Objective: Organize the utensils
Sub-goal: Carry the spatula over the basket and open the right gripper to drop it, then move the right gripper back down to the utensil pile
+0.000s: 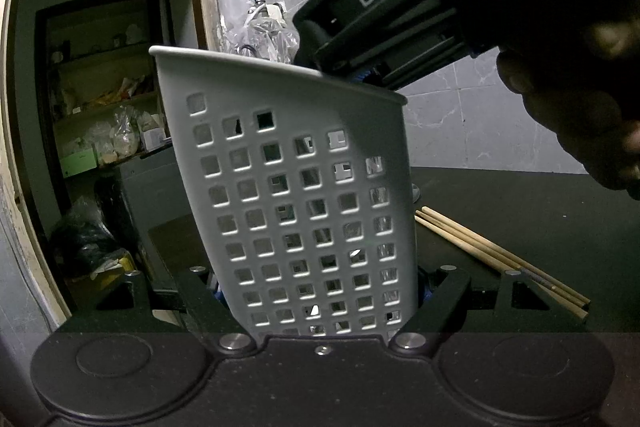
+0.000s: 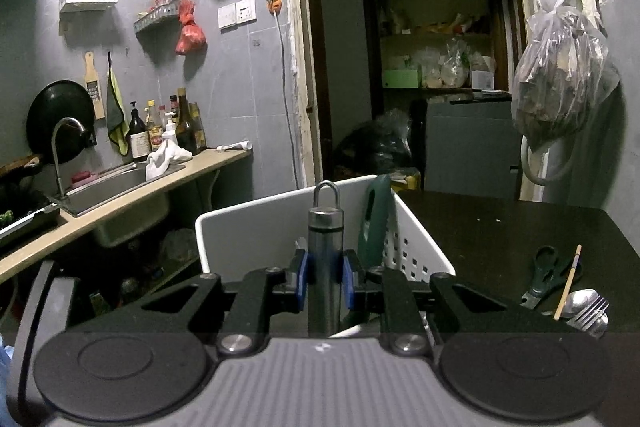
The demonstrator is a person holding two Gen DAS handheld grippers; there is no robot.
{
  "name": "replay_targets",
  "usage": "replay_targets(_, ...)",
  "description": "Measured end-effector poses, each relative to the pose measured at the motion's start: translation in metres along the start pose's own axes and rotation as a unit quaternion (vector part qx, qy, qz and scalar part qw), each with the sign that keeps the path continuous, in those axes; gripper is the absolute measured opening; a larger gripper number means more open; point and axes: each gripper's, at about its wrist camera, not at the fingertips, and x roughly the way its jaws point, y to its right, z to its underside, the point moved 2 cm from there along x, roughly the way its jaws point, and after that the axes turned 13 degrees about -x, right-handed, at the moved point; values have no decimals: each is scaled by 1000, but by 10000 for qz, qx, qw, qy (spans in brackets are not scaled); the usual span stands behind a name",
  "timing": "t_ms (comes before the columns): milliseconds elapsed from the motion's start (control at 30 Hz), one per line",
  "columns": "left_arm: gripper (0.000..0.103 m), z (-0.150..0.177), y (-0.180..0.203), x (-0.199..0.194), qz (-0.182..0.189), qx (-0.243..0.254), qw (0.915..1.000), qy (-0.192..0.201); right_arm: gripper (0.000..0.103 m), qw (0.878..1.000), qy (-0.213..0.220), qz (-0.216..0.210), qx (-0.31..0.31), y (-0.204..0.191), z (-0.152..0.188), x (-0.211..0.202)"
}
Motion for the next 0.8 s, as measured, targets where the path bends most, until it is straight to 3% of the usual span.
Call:
replay_targets(333,79,-1,-2,-2,15,-11,10000,-3,29,9999,119,8,-102,-2,-2,-6)
replay_targets(400,79,-2,-2,-2,17,-10,10000,0,37,9997,205,43,-113,-1,-4,-11)
replay_targets(500,79,-2,-2,-2,24,-10,10000,-4,58,9984,527,213,-58,6,-10,-27)
replay_targets(567,79,-2,-2,-3,29,-6,10000,-3,87,9955,766,551,29,15,-12,-40)
replay_targets(667,79,-2,-3,-4,41,-6,10000,-3,96,9888,871,1200,147,31,-10,-53)
replay_targets(800,79,-2,-4,-4,53,1,10000,-6,101,9817,553,1783,388,55,5,-56)
